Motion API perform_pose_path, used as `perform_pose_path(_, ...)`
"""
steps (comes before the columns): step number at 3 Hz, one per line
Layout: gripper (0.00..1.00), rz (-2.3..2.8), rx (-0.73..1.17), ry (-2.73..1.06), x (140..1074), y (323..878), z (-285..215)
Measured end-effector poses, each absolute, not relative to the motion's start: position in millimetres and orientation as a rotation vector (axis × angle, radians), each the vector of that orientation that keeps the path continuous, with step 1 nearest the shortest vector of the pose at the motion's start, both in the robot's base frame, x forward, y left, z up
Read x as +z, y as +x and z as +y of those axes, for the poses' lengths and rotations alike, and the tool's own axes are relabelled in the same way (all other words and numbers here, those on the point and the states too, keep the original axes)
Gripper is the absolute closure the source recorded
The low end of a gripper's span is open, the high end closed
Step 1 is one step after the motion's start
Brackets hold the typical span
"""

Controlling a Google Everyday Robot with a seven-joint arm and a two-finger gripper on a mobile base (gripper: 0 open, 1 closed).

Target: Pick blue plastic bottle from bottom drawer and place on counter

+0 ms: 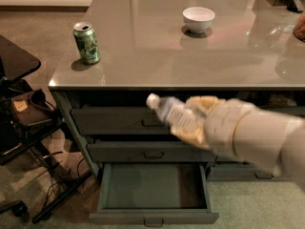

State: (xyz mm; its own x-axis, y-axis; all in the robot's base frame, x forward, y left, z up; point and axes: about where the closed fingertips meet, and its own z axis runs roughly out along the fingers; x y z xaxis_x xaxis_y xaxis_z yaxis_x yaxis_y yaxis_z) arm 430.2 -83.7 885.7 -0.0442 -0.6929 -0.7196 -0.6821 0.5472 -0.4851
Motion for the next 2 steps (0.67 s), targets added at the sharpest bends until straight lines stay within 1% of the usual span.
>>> perform_pose_path(1,1.0,1.748,-0.102,-1.184,928.2,479.0,-78.0)
perform_pose_path(2,1.0,1.747,-0.102,-1.186,928.4,478.8,-77.1)
